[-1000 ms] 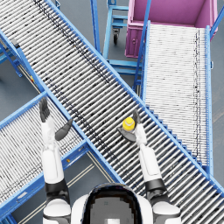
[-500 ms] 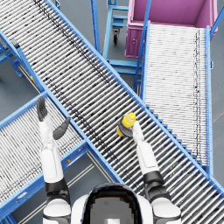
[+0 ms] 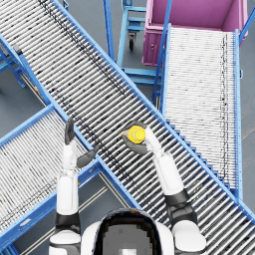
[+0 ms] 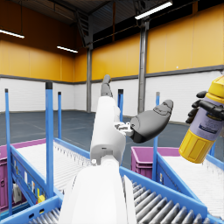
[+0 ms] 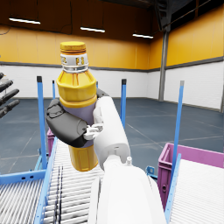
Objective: Pick up the oil and place it on the left assembly line, put the cola on the right, and keep Sprite still
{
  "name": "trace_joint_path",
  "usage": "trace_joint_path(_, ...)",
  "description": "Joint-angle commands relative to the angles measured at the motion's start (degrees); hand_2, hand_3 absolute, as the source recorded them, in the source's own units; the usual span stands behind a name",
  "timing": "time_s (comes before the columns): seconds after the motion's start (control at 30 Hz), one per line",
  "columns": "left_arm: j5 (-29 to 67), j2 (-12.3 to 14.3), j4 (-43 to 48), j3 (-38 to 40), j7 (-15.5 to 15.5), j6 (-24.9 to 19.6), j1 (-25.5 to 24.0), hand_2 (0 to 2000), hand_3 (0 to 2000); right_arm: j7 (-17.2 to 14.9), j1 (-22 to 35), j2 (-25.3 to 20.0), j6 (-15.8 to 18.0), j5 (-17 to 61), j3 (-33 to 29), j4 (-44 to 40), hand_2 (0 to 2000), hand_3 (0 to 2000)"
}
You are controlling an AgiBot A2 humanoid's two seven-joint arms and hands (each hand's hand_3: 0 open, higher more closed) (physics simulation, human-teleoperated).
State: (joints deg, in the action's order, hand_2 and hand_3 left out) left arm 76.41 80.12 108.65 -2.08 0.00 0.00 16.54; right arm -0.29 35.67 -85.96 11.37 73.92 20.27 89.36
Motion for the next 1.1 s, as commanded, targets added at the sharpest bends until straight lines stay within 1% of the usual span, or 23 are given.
trace_joint_path(0.03,2.5,-0.1,0.7,-4.8,0.0,0.0,-0.5,0,0,0.0,2.3,-1.8,0.0,0.0,-0.9,4.7,2000,2000)
trace_joint_path(0.2,15.3,1.0,-0.6,-8.3,0.0,0.0,0.8,0,0,0.0,3.3,-3.0,0.3,0.0,1.5,4.8,2000,2000)
trace_joint_path(0.3,21.1,2.2,-1.9,-10.7,0.0,0.0,2.3,0,0,0.0,2.9,-3.3,0.4,0.0,4.8,4.2,2000,2000)
trace_joint_path(0.37,22.7,2.6,-2.5,-12.1,0.0,0.0,2.7,0,0,0.1,2.5,-3.4,0.5,0.0,8.1,2.8,2000,2000)
trace_joint_path(0.67,24.3,4.4,-3.2,-14.7,0.0,-0.5,4.1,0,0,0.0,0.2,-3.4,0.0,0.0,13.8,3.3,2000,2000)
trace_joint_path(0.7,24.4,4.3,-3.2,-14.3,0.0,-0.8,3.8,1361,327,-0.1,0.2,-3.4,-0.6,0.0,13.7,3.6,2000,2000)
trace_joint_path(0.73,24.4,4.4,-4.0,-13.9,-0.2,-4.4,4.1,2000,653,0.1,0.2,-3.3,-0.4,0.1,13.6,4.1,2000,2000)
trace_joint_path(0.8,24.3,4.3,-4.2,-14.3,-0.4,-8.0,4.1,2000,1307,0.3,0.6,-3.2,0.1,0.2,13.6,5.0,2000,2000)
trace_joint_path(0.83,24.3,3.7,-3.7,-13.3,-0.5,-8.3,3.1,2000,1633,0.2,0.6,-2.9,0.2,0.2,13.2,5.0,2000,2000)
trace_joint_path(0.87,24.3,4.0,-3.7,-14.5,-0.5,-8.2,3.6,2000,1960,0.2,0.6,-2.8,0.6,0.2,13.4,4.6,2000,2000)
trace_joint_path(0.9,24.3,3.9,-3.4,-14.6,-0.5,-8.0,3.5,2000,2000,0.2,0.9,-2.8,0.9,0.2,13.8,4.4,639,1673)
trace_joint_path(0.93,24.3,3.8,-2.9,-13.9,-0.3,-7.8,3.3,2000,2000,0.2,0.2,-2.3,-2.0,0.2,13.1,5.6,0,1347)
trace_joint_path(0.97,24.3,3.8,-2.4,-13.2,-0.2,-7.8,3.1,2000,2000,0.2,-0.3,-1.9,-3.8,0.2,12.2,6.2,0,1020)
trace_joint_path(1.0,24.4,3.6,-2.8,-11.5,-0.2,-6.3,2.6,2000,2000,0.2,-0.9,-1.6,-5.7,0.1,10.5,7.2,0,693)
trace_joint_path(1.03,24.4,3.3,-3.0,-7.8,-0.1,-5.3,1.8,2000,2000,0.2,-2.0,-0.9,-7.3,0.1,7.9,8.0,0,367)
trace_joint_path(1.07,24.4,3.3,-3.5,-4.4,-0.1,-4.8,1.3,2000,2000,0.2,-3.0,-0.4,-7.9,0.1,5.8,8.9,0,40)
trace_joint_path(1.1,24.4,3.3,-4.3,-1.5,-0.1,-4.6,0.9,2000,2000,0.2,-3.9,0.0,-8.0,0.0,5.0,9.9,0,0)
